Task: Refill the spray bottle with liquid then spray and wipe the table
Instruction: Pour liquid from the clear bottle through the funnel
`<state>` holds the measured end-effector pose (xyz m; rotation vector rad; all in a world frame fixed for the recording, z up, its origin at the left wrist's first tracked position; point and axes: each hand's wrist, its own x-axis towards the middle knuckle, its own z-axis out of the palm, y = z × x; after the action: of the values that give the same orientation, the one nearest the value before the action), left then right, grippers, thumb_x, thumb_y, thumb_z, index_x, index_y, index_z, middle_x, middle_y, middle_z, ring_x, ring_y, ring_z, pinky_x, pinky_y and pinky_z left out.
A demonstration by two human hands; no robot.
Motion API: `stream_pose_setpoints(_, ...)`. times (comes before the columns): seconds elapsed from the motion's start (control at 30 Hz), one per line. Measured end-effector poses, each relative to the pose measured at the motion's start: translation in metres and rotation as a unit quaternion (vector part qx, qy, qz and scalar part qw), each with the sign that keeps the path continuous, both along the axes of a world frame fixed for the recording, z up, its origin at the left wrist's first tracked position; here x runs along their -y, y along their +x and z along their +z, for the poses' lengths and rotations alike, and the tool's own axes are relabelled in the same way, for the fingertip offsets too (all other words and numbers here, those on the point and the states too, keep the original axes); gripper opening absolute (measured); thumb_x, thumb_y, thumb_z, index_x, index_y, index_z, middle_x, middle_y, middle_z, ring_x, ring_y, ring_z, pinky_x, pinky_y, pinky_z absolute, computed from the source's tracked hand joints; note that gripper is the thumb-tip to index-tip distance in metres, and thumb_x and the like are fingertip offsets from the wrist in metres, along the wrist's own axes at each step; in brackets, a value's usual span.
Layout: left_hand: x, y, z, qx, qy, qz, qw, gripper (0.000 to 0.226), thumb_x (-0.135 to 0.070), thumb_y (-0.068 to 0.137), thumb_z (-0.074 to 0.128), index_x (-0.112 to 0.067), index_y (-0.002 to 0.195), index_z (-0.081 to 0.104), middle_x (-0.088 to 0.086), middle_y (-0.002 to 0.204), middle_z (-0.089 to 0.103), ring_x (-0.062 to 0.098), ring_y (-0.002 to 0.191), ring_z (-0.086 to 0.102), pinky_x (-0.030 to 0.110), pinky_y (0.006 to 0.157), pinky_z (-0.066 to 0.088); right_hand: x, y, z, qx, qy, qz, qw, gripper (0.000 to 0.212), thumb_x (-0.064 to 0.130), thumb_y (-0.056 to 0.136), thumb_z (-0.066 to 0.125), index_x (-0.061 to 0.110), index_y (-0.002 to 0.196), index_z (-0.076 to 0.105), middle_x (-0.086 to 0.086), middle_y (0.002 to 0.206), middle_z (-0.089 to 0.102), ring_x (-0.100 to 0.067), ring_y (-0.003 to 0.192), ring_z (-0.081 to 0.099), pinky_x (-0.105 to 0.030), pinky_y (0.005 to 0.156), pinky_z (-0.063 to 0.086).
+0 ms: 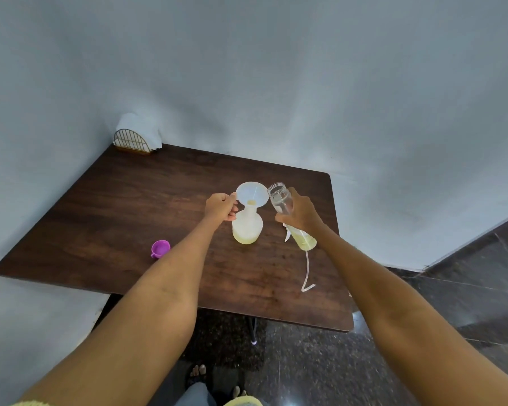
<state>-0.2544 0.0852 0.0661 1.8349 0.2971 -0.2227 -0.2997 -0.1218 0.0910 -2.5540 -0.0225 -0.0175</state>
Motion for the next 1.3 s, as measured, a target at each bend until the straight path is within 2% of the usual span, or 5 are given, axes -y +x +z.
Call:
stream_pose_setpoints(0.13,0.002,0.004,0.001,0.001,-0.001,0.004,1.0,0.032,-0.027,0.095,0.051,0.002,0.096,0.065,0.011,0.077,0.063,0.014,0.056,0.057,0.029,0.069,0.057,0.001,0.01,0.0,-0.009,-0.056,0.011,0.998,0.052,0.019,0.067,0.075,0.004,0.107,0.046,-0.013,0.086,0.064,-0.028,0.07,0.059,-0.036,0.065,0.048)
stream_pose_setpoints(0.27,0.003,0.009,0.002,0.003,-0.001,0.006,1.0,0.03,-0.027,0.095,0.051,0.001,0.095,0.064,0.008,0.074,0.061,0.012,0.058,0.057,0.023,0.061,0.054,-0.003,0.02,0.002,0.0,-0.143,0.025,0.989,0.055,0.024,0.068,0.073,0.006,0.112,0.047,-0.015,0.095,0.065,-0.033,0.082,0.059,-0.037,0.076,0.048)
stream_pose_setpoints(0.43,0.004,0.014,0.0,0.003,-0.004,-0.004,1.0,0.031,-0.027,0.094,0.052,0.001,0.094,0.065,0.009,0.075,0.061,0.014,0.059,0.058,0.028,0.068,0.056,-0.007,0.031,0.006,0.004,-0.212,0.012,0.977,0.061,0.024,0.071,0.071,0.01,0.124,0.044,-0.015,0.108,0.06,-0.033,0.104,0.052,-0.042,0.088,0.044)
stream_pose_setpoints(0.73,0.001,0.018,0.002,0.014,-0.006,-0.02,1.0,0.021,-0.019,0.092,0.056,-0.003,0.083,0.065,0.007,0.066,0.06,0.012,0.055,0.057,0.017,0.05,0.054,-0.003,0.042,0.01,0.029,-0.27,0.009,0.962,0.061,0.018,0.072,0.069,0.012,0.127,0.043,-0.016,0.112,0.056,-0.034,0.11,0.046,-0.043,0.091,0.041)
stream_pose_setpoints(1.3,0.0,0.021,0.0,0.058,0.018,-0.018,0.998,0.024,-0.021,0.091,0.058,-0.001,0.087,0.07,0.002,0.062,0.061,0.009,0.05,0.058,0.013,0.048,0.053,-0.001,0.042,0.013,0.046,-0.32,0.022,0.946,0.061,0.019,0.073,0.073,0.012,0.127,0.046,-0.019,0.116,0.056,-0.034,0.111,0.047,-0.044,0.092,0.04)
